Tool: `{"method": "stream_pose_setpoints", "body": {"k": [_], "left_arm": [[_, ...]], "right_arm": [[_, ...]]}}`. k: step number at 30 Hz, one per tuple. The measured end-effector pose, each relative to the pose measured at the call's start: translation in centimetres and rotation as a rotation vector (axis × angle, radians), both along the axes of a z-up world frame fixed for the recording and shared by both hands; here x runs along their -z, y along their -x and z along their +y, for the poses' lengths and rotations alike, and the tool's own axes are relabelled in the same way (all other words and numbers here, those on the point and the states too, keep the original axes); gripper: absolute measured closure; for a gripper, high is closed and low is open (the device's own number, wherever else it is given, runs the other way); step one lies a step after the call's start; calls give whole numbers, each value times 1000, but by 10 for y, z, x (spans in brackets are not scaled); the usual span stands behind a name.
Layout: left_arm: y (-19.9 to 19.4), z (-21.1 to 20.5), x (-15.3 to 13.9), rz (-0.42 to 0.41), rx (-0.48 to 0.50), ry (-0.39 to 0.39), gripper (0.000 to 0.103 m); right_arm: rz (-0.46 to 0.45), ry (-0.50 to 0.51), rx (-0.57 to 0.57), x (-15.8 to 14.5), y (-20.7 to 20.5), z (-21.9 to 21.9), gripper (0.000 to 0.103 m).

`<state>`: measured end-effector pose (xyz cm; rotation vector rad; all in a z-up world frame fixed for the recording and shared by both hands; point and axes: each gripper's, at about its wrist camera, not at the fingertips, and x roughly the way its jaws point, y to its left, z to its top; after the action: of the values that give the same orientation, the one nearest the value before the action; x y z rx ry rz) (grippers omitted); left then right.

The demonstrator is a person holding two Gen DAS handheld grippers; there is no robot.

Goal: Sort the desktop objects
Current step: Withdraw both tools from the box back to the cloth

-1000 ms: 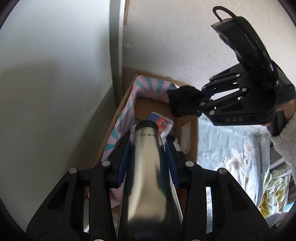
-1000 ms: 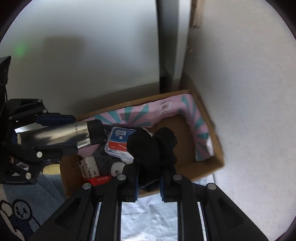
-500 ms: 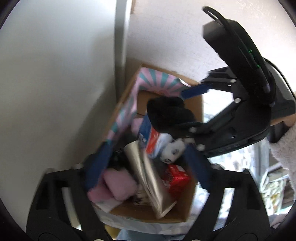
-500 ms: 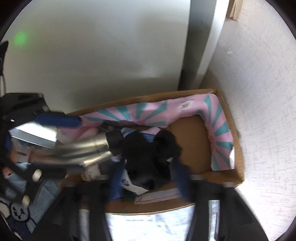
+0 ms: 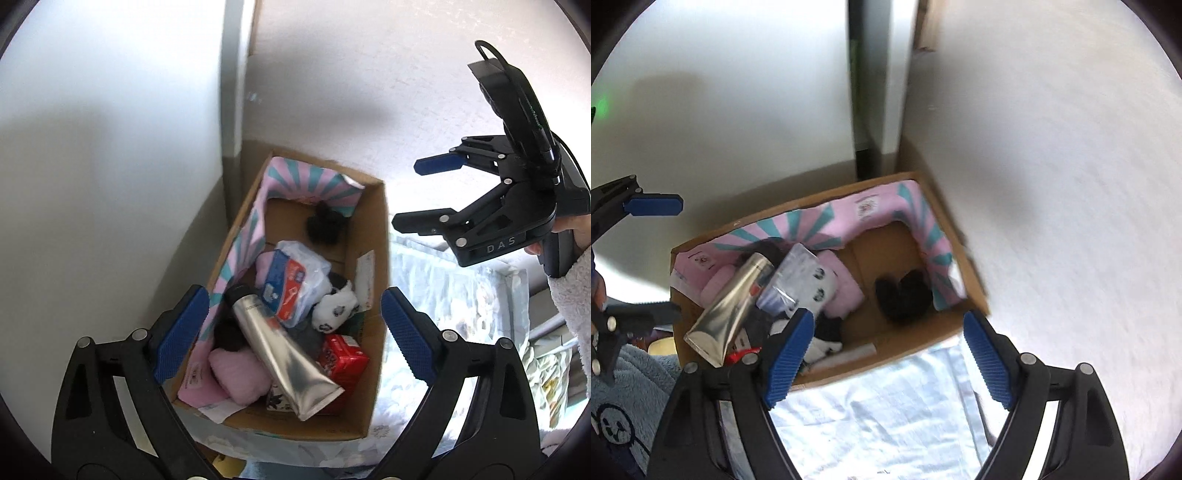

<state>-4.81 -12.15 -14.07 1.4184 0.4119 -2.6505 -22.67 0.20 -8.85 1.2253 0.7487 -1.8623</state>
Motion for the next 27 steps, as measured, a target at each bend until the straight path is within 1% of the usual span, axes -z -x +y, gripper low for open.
{"method": "stream_pose_setpoints", "body": {"k": [5, 8, 11, 13, 16, 19, 20, 25, 27], "left_arm": [[4, 24, -12, 29, 73, 11, 9], [7, 43, -21, 49, 130, 21, 9], [10, 66, -32, 85, 186, 53, 9], [14, 83, -38, 100, 236, 56, 9], [21, 108, -43, 113, 298, 51, 9], [26, 138, -47, 138, 368, 54, 9], [28, 151, -47, 141, 405, 50, 9], [33, 205, -38, 134, 530, 60, 9], [34, 223, -31, 118, 568, 62, 9]], "right_arm": [[6, 14, 64, -9, -5, 26, 23], [-16, 27, 114, -14, -11, 46, 23], [24, 108, 177, -37, -20, 79, 23], [23, 134, 211, -47, -25, 98, 23], [55, 125, 261, -57, -34, 129, 23], [69, 101, 318, -60, -45, 163, 23], [77, 92, 340, -61, -49, 175, 23], [85, 53, 433, -57, -73, 235, 23], [82, 35, 471, -49, -84, 260, 23]]}}
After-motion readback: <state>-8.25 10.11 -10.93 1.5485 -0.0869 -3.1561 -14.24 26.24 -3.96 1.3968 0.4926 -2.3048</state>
